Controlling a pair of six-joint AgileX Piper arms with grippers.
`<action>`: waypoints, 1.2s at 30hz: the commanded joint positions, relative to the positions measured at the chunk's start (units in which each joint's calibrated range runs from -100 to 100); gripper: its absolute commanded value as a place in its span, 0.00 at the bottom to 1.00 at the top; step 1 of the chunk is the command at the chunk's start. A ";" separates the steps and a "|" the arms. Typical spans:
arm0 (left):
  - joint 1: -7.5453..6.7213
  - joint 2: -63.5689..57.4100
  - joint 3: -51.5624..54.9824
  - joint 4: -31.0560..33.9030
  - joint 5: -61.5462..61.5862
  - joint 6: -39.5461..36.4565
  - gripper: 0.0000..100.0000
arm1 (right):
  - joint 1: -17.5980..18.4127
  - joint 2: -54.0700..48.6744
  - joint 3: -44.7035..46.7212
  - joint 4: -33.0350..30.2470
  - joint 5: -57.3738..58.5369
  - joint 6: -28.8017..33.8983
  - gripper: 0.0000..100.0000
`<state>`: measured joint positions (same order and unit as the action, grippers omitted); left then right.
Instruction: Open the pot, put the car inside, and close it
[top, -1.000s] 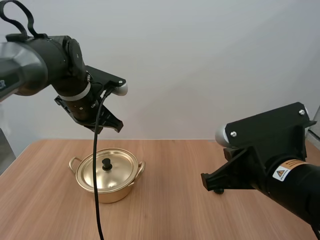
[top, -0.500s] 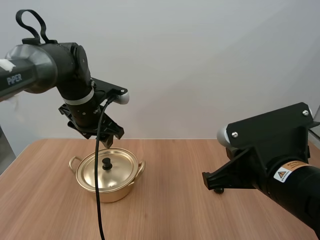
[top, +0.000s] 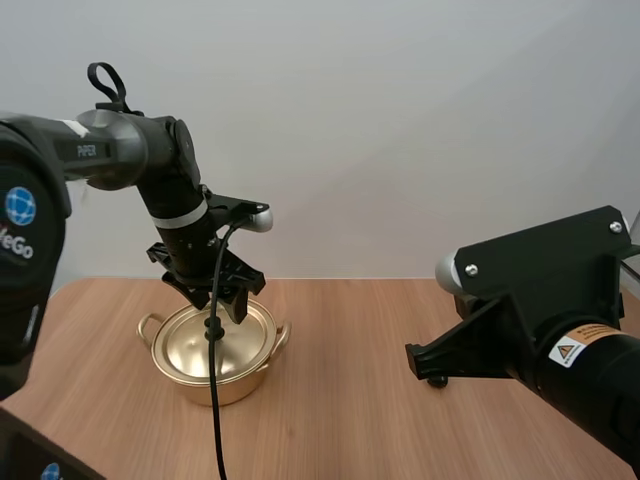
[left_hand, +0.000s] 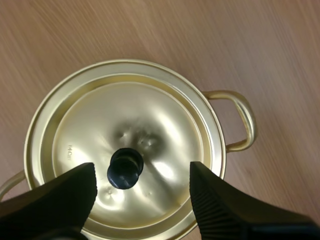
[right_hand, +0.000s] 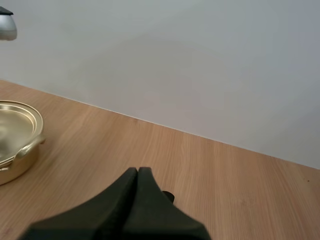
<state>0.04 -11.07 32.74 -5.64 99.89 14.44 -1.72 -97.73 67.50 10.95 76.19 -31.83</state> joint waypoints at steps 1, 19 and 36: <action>-0.01 0.43 -0.02 2.44 0.11 -0.53 0.89 | 0.01 0.02 0.00 -0.04 0.06 -0.07 0.00; -0.01 1.32 -0.02 3.41 -0.66 0.76 0.89 | -0.22 0.02 0.00 -0.04 0.06 -0.07 0.00; -0.01 5.81 -0.02 3.41 0.11 0.76 0.89 | -0.22 0.02 0.00 -0.04 0.06 -0.07 0.00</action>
<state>0.04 -5.45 32.74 -2.17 99.89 15.18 -1.93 -97.73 67.50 10.95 76.19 -31.83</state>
